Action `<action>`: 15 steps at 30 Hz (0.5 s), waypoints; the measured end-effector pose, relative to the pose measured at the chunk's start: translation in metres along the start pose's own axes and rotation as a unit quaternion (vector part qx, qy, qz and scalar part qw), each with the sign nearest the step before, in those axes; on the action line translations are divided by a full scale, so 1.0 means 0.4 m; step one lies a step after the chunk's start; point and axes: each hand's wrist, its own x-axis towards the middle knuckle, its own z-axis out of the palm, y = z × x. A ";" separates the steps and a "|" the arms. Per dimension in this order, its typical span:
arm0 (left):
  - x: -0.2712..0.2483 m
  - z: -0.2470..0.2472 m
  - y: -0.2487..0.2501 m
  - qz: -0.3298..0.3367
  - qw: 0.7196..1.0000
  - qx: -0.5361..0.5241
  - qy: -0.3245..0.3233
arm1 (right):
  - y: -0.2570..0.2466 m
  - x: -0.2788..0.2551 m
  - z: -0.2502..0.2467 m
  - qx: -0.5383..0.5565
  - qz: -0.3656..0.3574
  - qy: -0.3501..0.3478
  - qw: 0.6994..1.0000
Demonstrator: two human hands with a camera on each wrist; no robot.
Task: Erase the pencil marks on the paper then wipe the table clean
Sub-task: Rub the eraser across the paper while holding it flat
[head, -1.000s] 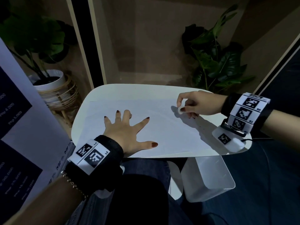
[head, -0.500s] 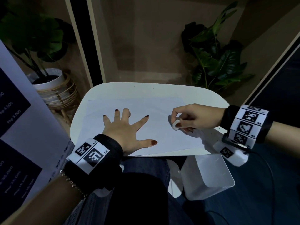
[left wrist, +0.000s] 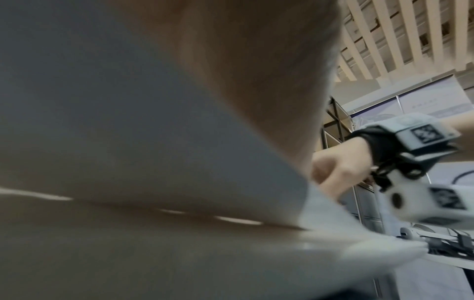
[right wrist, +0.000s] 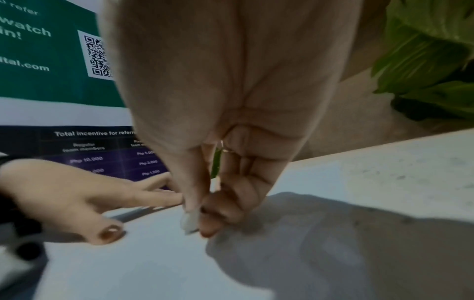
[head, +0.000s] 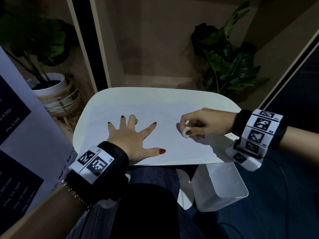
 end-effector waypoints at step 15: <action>-0.004 0.001 0.004 -0.007 1.000 0.002 -0.007 | -0.061 0.009 0.009 -0.025 -0.016 -0.009 1.000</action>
